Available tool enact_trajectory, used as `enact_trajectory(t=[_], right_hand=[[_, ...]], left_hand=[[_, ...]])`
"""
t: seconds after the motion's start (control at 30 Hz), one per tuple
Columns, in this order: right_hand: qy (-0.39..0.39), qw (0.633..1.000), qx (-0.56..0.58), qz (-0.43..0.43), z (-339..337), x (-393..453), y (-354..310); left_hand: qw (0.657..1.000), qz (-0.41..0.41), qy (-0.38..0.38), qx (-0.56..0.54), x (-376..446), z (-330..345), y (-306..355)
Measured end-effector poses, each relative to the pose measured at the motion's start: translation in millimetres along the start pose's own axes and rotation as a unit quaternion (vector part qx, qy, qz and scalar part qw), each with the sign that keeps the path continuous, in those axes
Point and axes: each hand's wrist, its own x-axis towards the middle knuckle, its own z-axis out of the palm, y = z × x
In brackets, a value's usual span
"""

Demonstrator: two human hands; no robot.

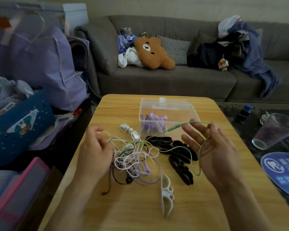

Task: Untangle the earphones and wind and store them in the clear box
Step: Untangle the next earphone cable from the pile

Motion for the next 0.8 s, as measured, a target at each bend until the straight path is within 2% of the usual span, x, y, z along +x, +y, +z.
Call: enact_trajectory(t=[0.07,0.13,0.2,0.3,0.37,0.57,0.8], right_hand=[[-0.018,1.000,0.006,0.012,3.2,-1.6,3.5],[-0.049,0.998,0.004,0.026,6.9,-3.4,8.1],[-0.086,0.995,-0.003,0.040,10.0,-5.8,11.9],[-0.129,0.990,-0.001,0.063,13.7,-9.5,18.3],[-0.136,0.989,-0.010,0.062,11.5,-9.1,21.0],[-0.097,0.994,-0.048,0.026,-3.4,1.1,9.5],[-0.071,0.997,-0.030,-0.002,-13.0,4.4,-8.3]], left_hand=[[0.998,0.012,0.068,-0.013,-0.8,1.4,2.6],[0.992,0.082,0.083,-0.038,-10.2,7.0,15.5],[0.987,0.145,-0.002,-0.070,-23.1,17.8,31.4],[0.969,0.132,-0.191,-0.088,-35.1,37.8,35.1],[0.966,0.142,-0.216,-0.018,-32.7,46.3,26.8],[0.987,0.086,-0.127,0.044,-18.8,44.0,10.8],[0.988,0.106,-0.058,0.097,-12.8,41.7,9.3]])
